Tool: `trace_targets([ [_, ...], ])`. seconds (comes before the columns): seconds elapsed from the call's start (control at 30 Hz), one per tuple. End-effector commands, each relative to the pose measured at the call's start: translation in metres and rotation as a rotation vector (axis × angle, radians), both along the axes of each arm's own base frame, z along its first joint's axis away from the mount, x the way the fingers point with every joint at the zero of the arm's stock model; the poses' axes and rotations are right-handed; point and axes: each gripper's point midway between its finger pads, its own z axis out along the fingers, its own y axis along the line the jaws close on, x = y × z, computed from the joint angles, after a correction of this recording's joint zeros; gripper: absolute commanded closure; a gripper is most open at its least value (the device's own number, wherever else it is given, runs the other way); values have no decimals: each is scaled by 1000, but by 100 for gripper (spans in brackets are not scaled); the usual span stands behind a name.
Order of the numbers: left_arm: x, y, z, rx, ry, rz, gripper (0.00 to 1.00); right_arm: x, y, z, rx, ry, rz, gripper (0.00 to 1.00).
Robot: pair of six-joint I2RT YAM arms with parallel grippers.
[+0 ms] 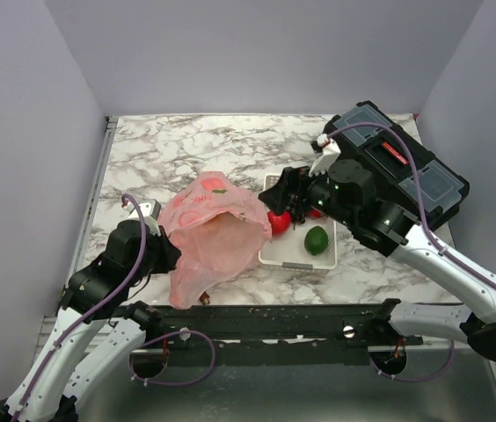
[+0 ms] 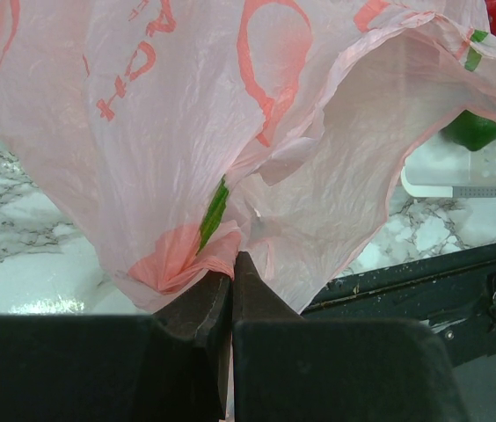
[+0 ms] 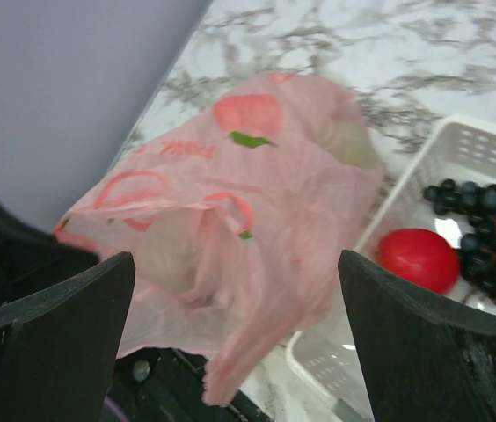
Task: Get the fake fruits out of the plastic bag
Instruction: Take out the fake fruit from the plastic bag.
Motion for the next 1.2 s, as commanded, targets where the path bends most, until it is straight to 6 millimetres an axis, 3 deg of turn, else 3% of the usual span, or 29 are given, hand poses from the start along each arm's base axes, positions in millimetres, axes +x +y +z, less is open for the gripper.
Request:
trace_targets([
  [0.0,1,-2,0,-13,-5,0,100,-40,57,32,76,-86,260,0],
  [0.13,1,-1,0,-12,-5,4,100,-73,99,25,39,-127,367,4],
  [0.23,1,-1,0,-11,-4,4,100,-89,124,4,-60,-158,380,12],
  [0.43,1,-1,0,-10,-2,3,100,-76,141,-74,-339,-104,335,33],
  [0.57,1,-1,0,-11,-4,4,100,-73,143,-113,-507,-147,299,47],
  [0.67,1,-1,0,-11,-2,3,100,-64,141,-137,-572,-153,235,52],
  [0.8,1,-2,0,-13,-3,0,100,-45,136,-151,-532,-187,84,53],
  [1.0,0,-2,0,-14,-1,-4,100,-37,174,-167,-350,-267,86,53],
  [1.17,-1,-3,2,-23,-11,-10,100,-18,197,-166,-251,-335,-4,48],
])
